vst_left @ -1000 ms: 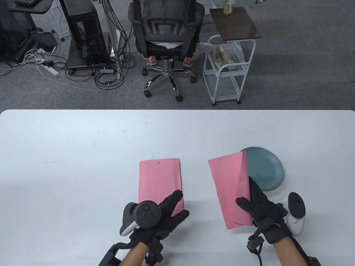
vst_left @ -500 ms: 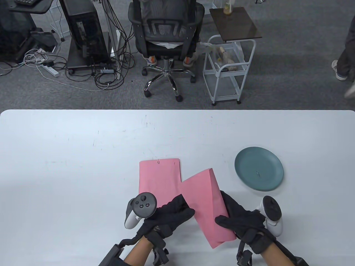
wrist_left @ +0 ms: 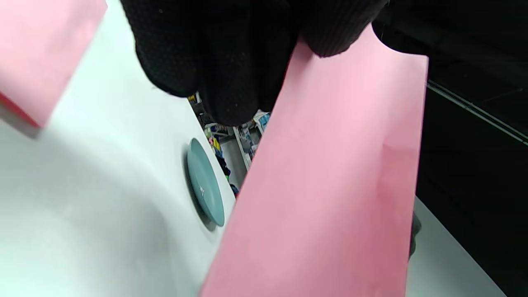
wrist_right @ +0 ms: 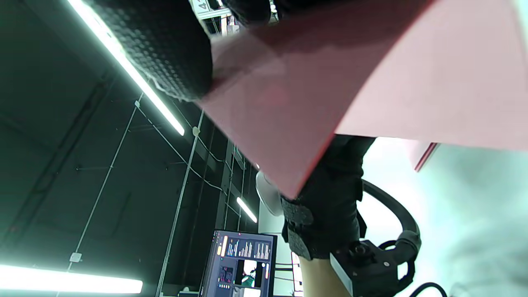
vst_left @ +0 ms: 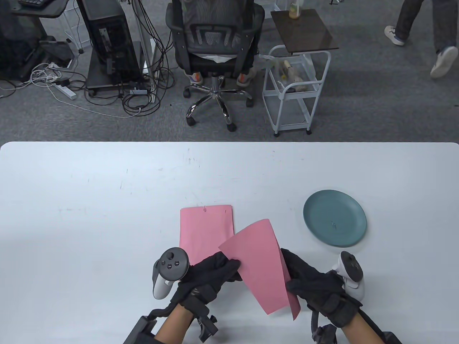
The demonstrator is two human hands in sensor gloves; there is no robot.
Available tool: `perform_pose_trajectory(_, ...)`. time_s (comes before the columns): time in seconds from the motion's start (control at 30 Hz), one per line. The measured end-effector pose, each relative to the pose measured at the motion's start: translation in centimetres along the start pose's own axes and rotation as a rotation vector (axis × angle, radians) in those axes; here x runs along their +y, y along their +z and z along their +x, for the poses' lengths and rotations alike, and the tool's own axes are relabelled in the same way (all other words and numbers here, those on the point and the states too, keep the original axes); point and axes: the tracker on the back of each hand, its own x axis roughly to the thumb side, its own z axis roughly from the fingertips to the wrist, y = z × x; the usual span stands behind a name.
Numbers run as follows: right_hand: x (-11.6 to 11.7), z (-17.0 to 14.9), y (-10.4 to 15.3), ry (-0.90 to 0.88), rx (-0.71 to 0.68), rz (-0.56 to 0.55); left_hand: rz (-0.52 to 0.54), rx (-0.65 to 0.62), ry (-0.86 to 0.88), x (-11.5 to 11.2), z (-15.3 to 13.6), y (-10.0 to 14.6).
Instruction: Pinch and push to attach paper clips
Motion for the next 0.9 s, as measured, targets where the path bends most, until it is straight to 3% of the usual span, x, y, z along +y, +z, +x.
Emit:
perform_pose_trajectory(0.3,-1.7,0.0,0.5,-0.015,-0.015,-0.087,0.132,-0.028,-0.132,1.9,1.0,1.0)
perform_pose_trajectory(0.6,-3.2,2.0,1.4,0.390,-0.039,-0.208,0.187,-0.130,-0.438,1.2,3.1,1.8)
perform_pose_trajectory(0.9,-2.7,1.8,1.1,0.542,0.006,-0.180,0.137,-0.211,-0.617,-0.2,4.2,2.0)
